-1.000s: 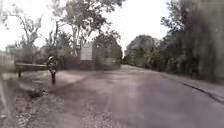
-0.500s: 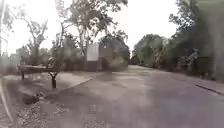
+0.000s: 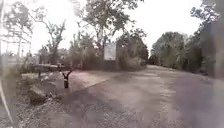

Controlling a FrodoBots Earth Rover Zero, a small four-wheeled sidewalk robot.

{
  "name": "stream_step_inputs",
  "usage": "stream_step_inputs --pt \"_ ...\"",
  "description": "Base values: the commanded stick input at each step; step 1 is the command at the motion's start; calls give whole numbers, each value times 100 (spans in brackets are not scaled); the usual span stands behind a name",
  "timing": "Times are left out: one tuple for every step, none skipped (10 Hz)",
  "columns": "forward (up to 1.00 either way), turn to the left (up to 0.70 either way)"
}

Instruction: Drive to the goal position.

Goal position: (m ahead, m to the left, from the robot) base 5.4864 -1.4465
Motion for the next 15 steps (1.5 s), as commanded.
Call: stream_step_inputs --pt "70 0" --pt "70 0" --pt "70 0" --pt "70 0" --pt "70 0" --pt "70 0" --pt "70 0" --pt "70 0" --pt "70 0" --pt "70 0" --pt "70 0" --pt "70 0" --pt "70 0" --pt "70 0" --pt "70 1"
